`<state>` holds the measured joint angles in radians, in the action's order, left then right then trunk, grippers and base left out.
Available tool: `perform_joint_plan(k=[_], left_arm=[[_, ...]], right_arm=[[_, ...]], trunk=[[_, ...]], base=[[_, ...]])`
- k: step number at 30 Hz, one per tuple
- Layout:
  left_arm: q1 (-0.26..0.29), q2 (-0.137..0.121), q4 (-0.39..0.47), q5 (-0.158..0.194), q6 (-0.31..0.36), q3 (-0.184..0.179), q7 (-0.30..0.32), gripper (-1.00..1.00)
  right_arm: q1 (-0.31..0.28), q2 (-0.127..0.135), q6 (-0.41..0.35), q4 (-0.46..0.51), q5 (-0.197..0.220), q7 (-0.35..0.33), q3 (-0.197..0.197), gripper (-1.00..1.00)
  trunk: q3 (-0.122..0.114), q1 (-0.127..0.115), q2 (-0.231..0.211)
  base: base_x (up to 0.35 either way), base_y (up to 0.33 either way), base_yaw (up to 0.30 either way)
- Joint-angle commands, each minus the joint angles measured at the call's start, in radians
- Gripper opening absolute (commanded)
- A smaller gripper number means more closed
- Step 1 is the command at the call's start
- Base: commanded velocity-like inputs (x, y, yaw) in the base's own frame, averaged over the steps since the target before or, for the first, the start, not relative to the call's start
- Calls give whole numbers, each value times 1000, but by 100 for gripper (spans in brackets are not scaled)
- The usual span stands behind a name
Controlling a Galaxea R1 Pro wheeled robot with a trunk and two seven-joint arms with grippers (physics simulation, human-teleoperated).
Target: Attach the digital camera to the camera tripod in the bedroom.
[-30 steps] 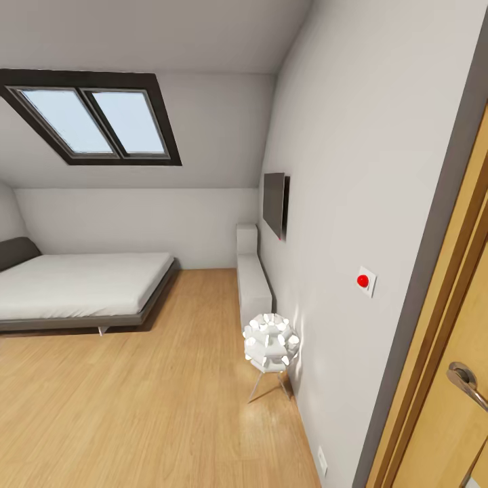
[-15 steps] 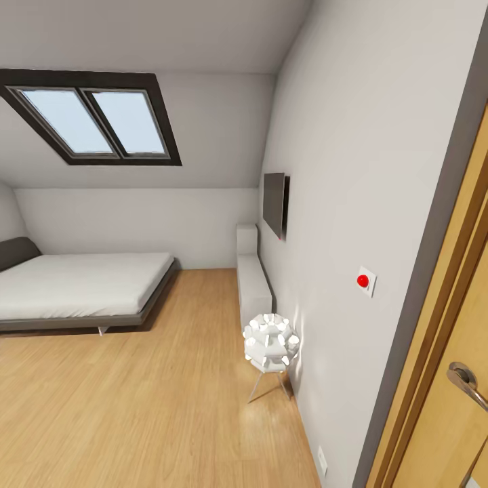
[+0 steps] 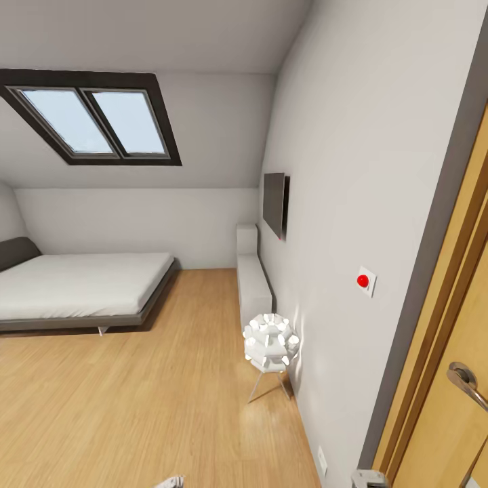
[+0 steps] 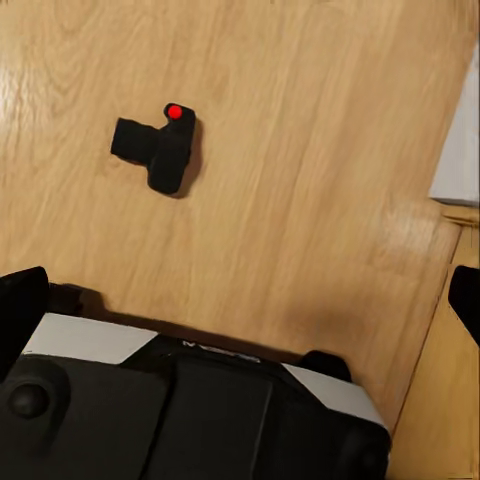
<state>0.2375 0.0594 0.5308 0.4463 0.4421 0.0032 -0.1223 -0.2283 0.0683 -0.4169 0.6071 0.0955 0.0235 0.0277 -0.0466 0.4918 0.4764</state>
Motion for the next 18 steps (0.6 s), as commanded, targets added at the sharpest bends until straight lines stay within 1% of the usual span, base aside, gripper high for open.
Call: perform_joint_plan(k=[1,9,10,13,15,18], left_arm=[[0,6,4,8,4,-2,-8,100],[0,28,6,4,4,-24,-16,100],[0,31,7,5,4,-27,-56,100],[0,33,9,5,2,-28,-103,100],[0,39,10,6,1,-30,-151,100],[0,41,10,6,0,-30,-165,100]], right_arm=[[-1,1,-7,3,12,2,5,100],[-2,1,-11,4,14,1,8,100],[-2,1,-11,4,15,1,8,100],[-2,1,-11,0,14,1,8,100],[-2,1,-11,-3,14,4,8,100],[-2,1,-10,-5,14,5,8,100]], trunk=[[0,0,1],[0,0,1],[0,0,1],[0,0,1],[0,0,1],[0,0,1]], base=[[0,0,0],[0,0,0],[0,0,0],[0,0,0],[0,0,0],[0,0,0]])
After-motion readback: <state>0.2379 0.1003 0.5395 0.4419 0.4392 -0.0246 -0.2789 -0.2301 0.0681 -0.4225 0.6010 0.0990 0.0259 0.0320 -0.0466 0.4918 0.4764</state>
